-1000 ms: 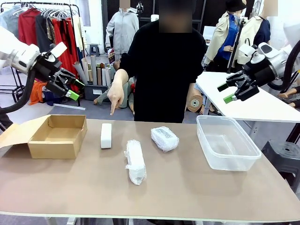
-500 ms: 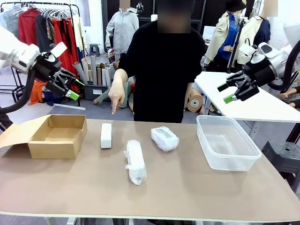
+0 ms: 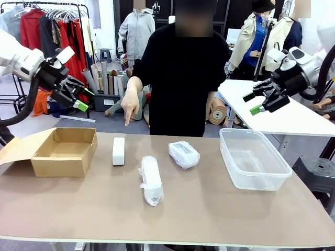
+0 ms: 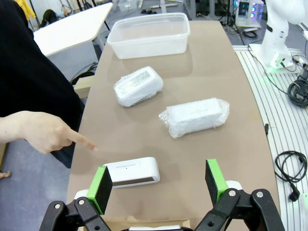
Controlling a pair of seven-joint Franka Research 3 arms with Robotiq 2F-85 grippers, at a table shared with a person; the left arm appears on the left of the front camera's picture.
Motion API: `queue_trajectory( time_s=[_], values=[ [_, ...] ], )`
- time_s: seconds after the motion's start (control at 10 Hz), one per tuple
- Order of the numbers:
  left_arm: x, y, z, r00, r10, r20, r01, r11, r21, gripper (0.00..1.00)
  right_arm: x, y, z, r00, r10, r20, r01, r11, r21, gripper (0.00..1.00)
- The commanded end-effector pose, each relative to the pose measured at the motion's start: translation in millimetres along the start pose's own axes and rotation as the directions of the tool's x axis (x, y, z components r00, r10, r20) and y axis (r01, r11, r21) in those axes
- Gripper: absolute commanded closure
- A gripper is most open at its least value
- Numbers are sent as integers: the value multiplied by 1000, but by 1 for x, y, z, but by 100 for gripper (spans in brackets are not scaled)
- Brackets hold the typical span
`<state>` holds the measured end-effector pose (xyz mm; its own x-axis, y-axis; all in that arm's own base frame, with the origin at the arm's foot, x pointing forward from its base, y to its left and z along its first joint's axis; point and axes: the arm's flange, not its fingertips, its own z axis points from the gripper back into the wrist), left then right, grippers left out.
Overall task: Separate and place wrapped and unwrapped clocks.
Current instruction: Pick up the Digital clock indicated by the person.
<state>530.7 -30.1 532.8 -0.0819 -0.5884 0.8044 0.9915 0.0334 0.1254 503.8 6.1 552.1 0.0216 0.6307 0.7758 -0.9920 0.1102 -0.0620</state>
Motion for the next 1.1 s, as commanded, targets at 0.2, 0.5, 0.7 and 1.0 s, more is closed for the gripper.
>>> queue_trajectory(
  time_s=[0.2,0.5,0.7,1.0],
  values=[
    [1,-1,1,1000,-1,-1,1,1000,4,0,0,1,-2,1000,-5,-1,5,1000,-2,0],
    [1,-1,1,1000,-1,-1,1,1000,4,0,0,1,-2,1000,-5,-1,5,1000,-2,0],
    [1,-1,1,1000,-1,-1,1,1000,4,0,0,1,-2,1000,-5,-1,5,1000,-2,0],
    [1,-1,1,1000,-1,-1,1,1000,4,0,0,1,-2,1000,-5,-1,5,1000,-2,0]
  ],
)
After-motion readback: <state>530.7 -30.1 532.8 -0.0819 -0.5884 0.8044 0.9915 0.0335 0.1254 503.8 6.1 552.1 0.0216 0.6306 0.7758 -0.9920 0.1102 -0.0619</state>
